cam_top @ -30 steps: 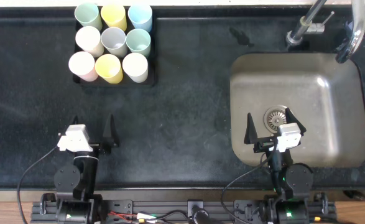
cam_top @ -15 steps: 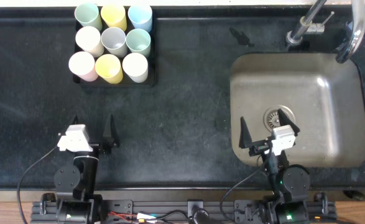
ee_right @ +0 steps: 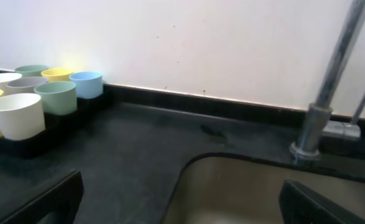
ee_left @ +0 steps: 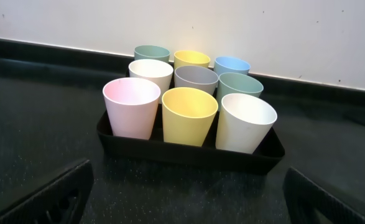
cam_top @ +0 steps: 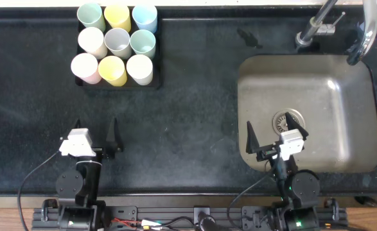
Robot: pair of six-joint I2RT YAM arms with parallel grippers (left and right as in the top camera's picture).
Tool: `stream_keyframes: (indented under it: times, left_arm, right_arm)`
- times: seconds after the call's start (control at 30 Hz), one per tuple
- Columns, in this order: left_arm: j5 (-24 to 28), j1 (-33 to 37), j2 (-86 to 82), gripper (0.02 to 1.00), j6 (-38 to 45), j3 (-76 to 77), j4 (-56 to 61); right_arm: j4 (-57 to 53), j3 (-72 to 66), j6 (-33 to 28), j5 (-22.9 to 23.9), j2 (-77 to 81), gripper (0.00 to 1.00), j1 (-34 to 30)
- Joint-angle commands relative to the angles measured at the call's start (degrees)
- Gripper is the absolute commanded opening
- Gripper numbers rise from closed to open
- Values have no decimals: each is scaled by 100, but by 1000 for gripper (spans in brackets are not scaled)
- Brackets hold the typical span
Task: Store Cups
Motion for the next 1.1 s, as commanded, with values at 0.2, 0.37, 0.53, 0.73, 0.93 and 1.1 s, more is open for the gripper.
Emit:
stream_keyframes:
  times: [0.2,0.37,0.53,0.73,0.93,1.1]
  left_arm:
    - [74,-22,-57,1000,105,-7,-15]
    - [74,-22,-57,998,105,-7,-15]
    - [74,-22,-57,1000,105,-7,-15]
    - [74,-22,-57,1000,105,-7,-15]
    - [74,-22,-57,1000,105,-7,-15]
    - [74,-22,-57,1000,105,-7,-15]
  right_arm:
    - [9,-79,-2,50,-63,996,-531]
    - [9,-76,-2,48,-61,996,-527]
    - [9,-76,-2,48,-63,996,-527]
    - [9,-79,-2,48,-63,996,-527]
    - [9,-79,-2,48,-63,996,-527]
    - [9,-76,-2,48,-63,998,-527]
